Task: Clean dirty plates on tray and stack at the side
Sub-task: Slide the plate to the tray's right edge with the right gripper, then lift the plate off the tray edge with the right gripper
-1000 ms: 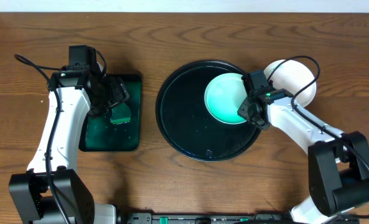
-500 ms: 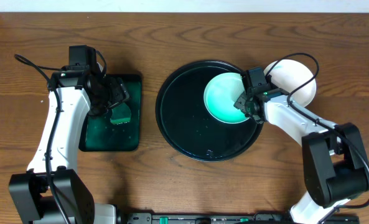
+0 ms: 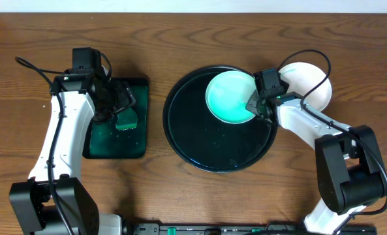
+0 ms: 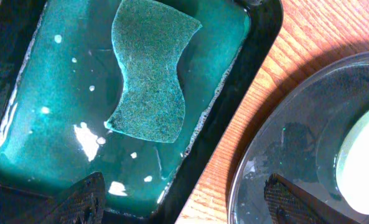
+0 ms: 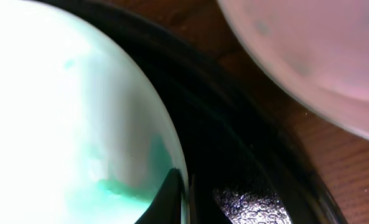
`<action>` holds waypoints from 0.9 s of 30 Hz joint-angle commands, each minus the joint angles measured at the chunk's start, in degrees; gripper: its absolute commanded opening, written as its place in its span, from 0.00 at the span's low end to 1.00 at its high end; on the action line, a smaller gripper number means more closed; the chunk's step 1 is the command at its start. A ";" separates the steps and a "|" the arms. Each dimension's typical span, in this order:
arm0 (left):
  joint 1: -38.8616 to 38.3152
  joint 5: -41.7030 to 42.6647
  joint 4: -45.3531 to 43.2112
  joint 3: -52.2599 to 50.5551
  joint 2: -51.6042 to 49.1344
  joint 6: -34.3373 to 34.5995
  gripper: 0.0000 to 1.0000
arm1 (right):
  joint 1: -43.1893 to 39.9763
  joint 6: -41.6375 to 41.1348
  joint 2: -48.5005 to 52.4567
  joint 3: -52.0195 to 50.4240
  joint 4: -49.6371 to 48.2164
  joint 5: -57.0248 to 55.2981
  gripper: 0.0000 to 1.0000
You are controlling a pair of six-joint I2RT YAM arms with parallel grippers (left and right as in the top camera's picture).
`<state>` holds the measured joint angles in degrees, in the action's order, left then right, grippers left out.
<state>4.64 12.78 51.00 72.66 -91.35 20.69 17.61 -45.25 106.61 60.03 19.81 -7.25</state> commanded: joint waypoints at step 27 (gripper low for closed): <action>-0.24 0.04 0.22 -0.20 0.26 -0.74 0.82 | 14.49 34.25 -14.53 -0.87 -0.85 -39.04 0.01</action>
<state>4.64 12.78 51.00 72.66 -91.35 20.69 30.70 -16.93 96.03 59.42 19.97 -40.56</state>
